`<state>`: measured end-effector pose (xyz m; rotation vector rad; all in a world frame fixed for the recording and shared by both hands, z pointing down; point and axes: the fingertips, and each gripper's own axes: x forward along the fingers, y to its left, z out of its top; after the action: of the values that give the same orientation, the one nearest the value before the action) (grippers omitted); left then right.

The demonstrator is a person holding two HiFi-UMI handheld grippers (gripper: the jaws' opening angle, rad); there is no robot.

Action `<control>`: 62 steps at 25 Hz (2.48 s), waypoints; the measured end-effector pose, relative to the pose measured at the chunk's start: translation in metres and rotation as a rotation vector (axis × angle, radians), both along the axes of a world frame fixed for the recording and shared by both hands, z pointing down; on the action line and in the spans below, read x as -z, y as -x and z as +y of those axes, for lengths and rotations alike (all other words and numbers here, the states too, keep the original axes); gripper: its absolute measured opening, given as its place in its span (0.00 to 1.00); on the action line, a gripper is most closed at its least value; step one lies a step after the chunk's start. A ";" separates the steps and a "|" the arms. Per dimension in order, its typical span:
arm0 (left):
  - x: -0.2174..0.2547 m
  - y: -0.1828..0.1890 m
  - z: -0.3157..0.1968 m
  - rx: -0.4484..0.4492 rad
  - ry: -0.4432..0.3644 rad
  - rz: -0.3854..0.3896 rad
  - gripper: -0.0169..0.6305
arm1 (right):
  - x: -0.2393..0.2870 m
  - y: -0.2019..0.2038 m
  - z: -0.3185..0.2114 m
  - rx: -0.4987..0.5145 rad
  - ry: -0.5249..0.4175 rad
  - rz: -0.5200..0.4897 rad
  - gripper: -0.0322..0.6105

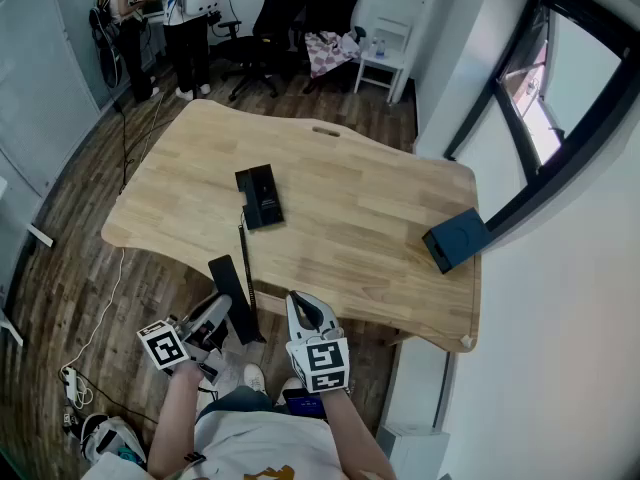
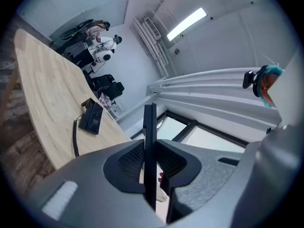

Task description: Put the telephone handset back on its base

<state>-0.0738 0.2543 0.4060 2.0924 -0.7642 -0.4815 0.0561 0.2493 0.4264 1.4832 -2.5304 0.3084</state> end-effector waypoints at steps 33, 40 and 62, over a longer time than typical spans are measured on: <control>-0.008 -0.006 -0.069 0.001 0.002 0.002 0.14 | -0.016 -0.026 -0.057 -0.053 0.016 -0.019 0.06; -0.015 0.009 -0.172 -0.019 0.026 0.028 0.14 | -0.025 -0.017 -0.147 -0.105 0.053 -0.015 0.06; -0.032 0.014 -0.343 -0.161 0.065 0.047 0.14 | -0.043 0.021 -0.322 -0.156 0.115 -0.032 0.06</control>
<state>-0.0877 -0.0890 0.4384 2.0550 -0.5719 -0.4104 0.0350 -0.0728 0.4699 1.6453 -2.3802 0.4966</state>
